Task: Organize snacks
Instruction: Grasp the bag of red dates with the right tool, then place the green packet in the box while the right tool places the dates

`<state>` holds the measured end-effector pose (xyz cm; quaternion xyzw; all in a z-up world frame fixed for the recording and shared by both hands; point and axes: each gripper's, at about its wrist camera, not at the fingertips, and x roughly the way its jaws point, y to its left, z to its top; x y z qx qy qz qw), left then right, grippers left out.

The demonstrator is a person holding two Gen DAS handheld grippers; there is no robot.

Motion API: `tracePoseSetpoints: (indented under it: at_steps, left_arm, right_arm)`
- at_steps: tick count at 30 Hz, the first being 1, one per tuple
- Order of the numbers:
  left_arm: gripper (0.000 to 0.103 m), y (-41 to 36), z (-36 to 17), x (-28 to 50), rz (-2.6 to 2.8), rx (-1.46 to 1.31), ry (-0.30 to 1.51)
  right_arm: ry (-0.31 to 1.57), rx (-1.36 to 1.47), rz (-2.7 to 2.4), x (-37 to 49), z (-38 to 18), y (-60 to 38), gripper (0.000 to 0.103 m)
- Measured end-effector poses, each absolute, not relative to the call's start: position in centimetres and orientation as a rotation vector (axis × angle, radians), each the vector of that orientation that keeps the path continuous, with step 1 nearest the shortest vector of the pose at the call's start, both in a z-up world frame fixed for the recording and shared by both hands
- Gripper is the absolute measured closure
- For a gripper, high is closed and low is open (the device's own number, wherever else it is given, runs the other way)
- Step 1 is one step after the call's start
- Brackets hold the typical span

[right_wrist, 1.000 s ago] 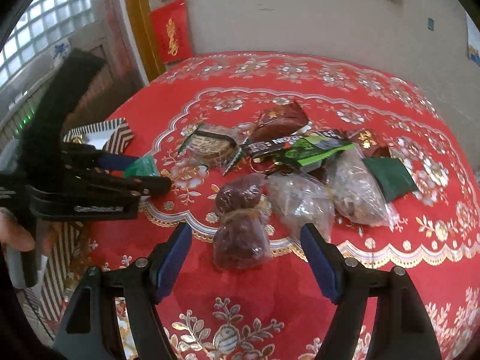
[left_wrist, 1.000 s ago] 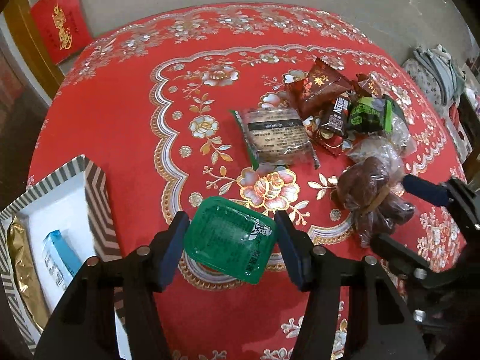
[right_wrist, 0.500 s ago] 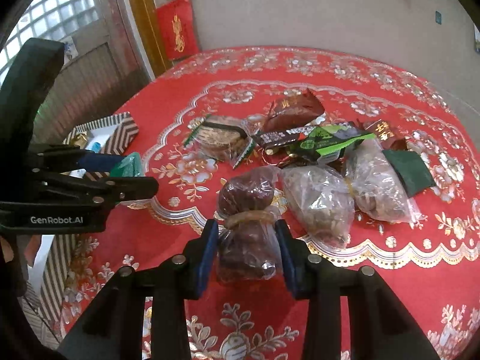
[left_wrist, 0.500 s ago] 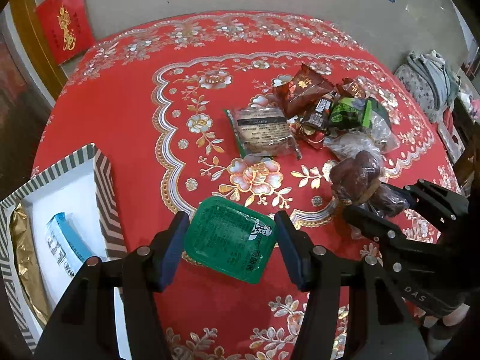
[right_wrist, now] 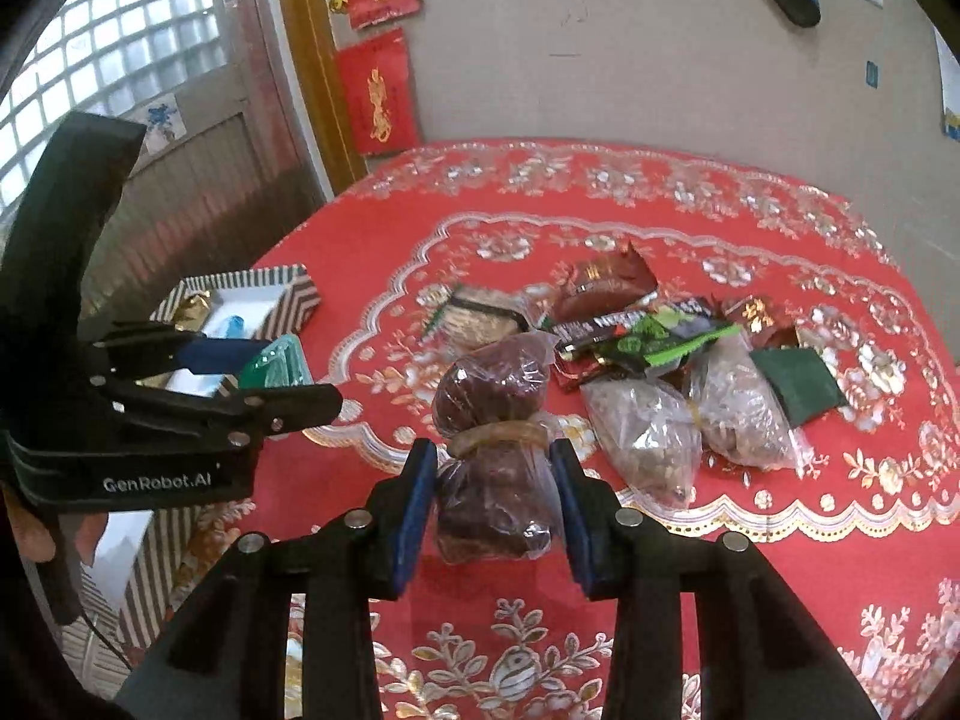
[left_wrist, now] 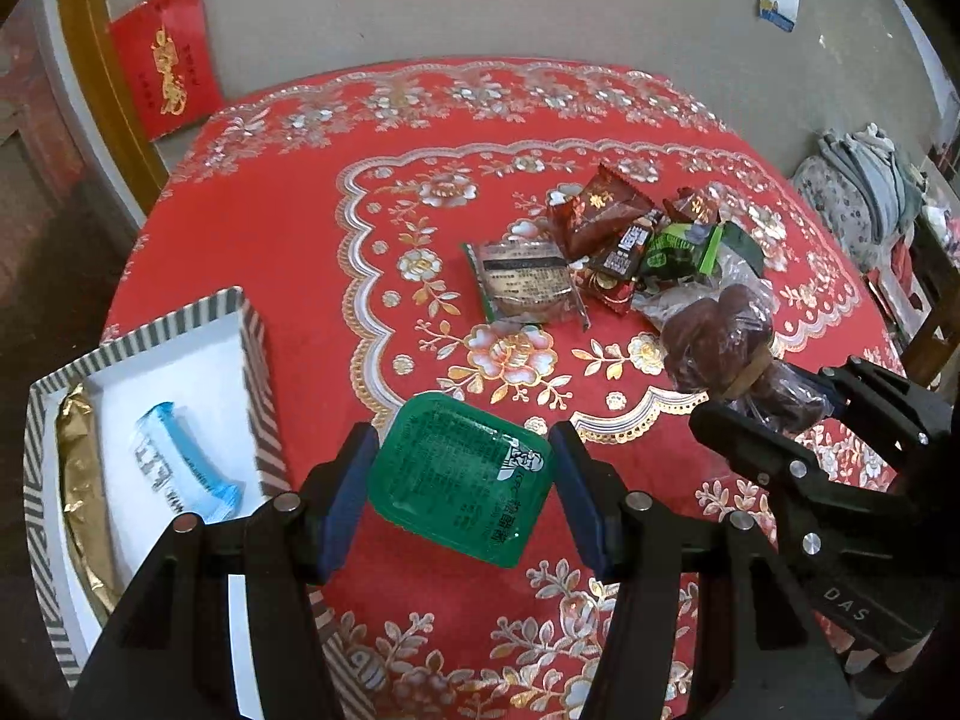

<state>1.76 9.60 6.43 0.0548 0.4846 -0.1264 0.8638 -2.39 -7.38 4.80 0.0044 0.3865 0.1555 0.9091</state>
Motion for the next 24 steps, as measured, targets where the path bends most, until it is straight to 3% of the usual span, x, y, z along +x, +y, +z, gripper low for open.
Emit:
tracePoseSetpoints:
  at_steps: [24]
  left_arm:
    - [0.045, 15.6, 10.3, -2.3, -0.150, 0.040, 0.899]
  right_arm:
    - [0.715, -0.029, 0.405, -4.1, 8.9, -1.5, 0.064]
